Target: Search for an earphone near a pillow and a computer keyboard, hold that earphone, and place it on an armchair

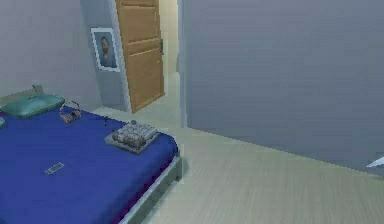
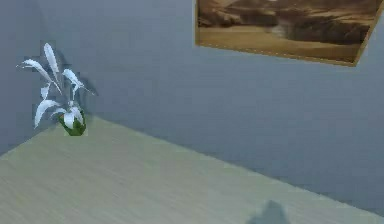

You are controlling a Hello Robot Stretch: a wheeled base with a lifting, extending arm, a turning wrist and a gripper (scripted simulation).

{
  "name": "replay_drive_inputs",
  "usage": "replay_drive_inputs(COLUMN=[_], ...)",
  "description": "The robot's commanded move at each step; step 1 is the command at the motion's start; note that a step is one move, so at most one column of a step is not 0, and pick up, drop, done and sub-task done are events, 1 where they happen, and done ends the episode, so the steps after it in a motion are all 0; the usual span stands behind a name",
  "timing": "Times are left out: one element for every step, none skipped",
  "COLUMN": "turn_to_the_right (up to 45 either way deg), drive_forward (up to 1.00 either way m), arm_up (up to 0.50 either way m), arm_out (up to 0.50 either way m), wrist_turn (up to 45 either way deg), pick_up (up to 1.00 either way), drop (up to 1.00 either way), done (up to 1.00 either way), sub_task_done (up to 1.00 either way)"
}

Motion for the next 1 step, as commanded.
replay_drive_inputs(turn_to_the_right=[0.0], drive_forward=[0.50], arm_up=[0.00], arm_out=[0.00], wrist_turn=[0.0], pick_up=[0.00], drop=[0.00], done=[0.00], sub_task_done=[0.00])
